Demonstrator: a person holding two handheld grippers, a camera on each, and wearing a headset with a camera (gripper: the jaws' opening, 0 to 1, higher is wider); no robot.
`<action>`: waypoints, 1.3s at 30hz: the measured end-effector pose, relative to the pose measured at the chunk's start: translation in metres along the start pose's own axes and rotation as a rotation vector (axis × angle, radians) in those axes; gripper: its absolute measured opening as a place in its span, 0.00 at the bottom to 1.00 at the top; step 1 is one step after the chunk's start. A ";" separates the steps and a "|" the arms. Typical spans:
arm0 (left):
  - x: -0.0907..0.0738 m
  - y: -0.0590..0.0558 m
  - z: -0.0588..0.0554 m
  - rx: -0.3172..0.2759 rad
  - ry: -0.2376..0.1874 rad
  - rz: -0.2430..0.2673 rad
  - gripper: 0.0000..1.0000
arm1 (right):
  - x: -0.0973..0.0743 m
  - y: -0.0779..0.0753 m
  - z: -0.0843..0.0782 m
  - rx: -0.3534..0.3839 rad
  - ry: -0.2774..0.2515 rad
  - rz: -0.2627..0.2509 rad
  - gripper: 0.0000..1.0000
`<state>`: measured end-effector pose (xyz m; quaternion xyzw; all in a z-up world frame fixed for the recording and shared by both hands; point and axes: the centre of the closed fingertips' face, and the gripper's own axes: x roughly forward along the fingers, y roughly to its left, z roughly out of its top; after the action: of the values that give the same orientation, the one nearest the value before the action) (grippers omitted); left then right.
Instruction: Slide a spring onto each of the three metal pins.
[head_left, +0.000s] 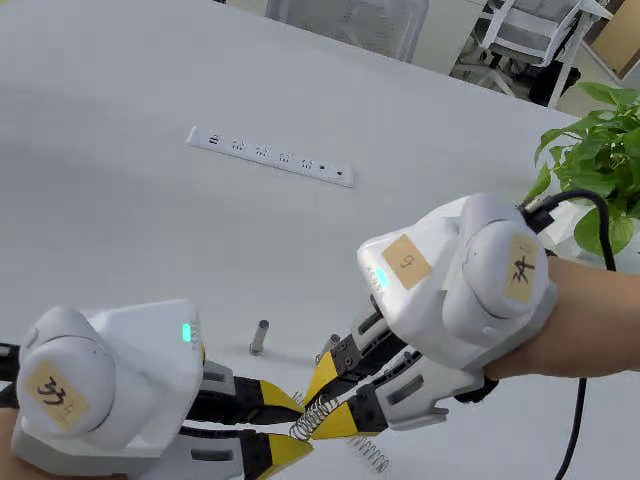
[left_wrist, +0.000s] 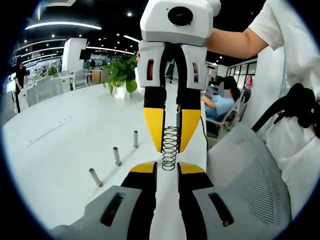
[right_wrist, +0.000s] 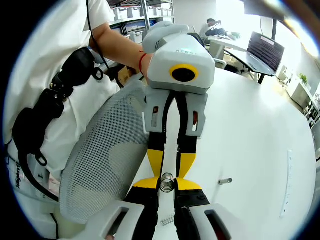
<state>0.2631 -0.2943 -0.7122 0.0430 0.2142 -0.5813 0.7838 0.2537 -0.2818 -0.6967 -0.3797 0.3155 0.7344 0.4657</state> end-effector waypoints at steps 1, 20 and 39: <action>-0.002 0.002 -0.001 -0.006 -0.001 0.005 0.13 | 0.000 -0.001 0.000 0.001 0.000 -0.001 0.06; -0.034 0.037 -0.022 -0.035 0.004 0.160 0.39 | -0.016 -0.047 0.002 0.033 0.027 -0.118 0.06; -0.047 0.056 -0.038 -0.046 0.011 0.212 0.61 | -0.007 -0.109 -0.011 0.075 0.105 -0.211 0.07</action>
<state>0.2935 -0.2228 -0.7384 0.0506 0.2258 -0.4898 0.8405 0.3590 -0.2543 -0.7085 -0.4309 0.3251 0.6482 0.5371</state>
